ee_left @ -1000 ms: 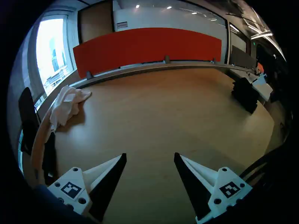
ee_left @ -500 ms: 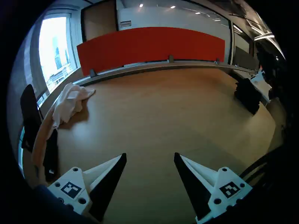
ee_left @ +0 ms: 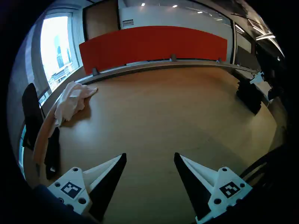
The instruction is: Fold towel
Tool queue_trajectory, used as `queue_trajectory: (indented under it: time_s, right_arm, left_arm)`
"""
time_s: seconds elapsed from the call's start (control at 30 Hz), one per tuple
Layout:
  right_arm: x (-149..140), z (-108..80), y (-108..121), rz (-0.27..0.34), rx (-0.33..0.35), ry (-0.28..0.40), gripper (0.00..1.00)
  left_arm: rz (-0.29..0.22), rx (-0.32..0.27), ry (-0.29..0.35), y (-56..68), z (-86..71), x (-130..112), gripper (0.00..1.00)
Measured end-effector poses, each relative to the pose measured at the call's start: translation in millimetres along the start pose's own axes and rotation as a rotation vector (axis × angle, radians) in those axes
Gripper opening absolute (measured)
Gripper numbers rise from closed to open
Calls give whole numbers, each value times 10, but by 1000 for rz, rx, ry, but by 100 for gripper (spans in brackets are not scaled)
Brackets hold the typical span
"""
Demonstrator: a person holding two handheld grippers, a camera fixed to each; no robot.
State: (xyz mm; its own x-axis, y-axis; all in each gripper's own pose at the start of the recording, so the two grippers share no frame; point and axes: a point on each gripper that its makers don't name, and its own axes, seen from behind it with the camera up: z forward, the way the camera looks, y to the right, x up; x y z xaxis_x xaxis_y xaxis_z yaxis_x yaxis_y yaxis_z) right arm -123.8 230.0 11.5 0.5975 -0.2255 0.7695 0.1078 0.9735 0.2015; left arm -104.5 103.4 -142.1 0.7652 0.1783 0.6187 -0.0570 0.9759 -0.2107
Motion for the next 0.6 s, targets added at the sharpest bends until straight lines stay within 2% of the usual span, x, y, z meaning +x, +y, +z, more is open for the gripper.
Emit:
queue_trajectory:
  time_s: [0.37, 0.6]
  right_arm:
    - [-113, 165, 41, 11, 4, -25, 91]
    - [-114, 176, 42, 16, 8, -21, 91]
  left_arm:
    - [3, 13, -11, -1, -13, -16, 94]
    - [2, 17, -10, -3, -12, -4, 94]
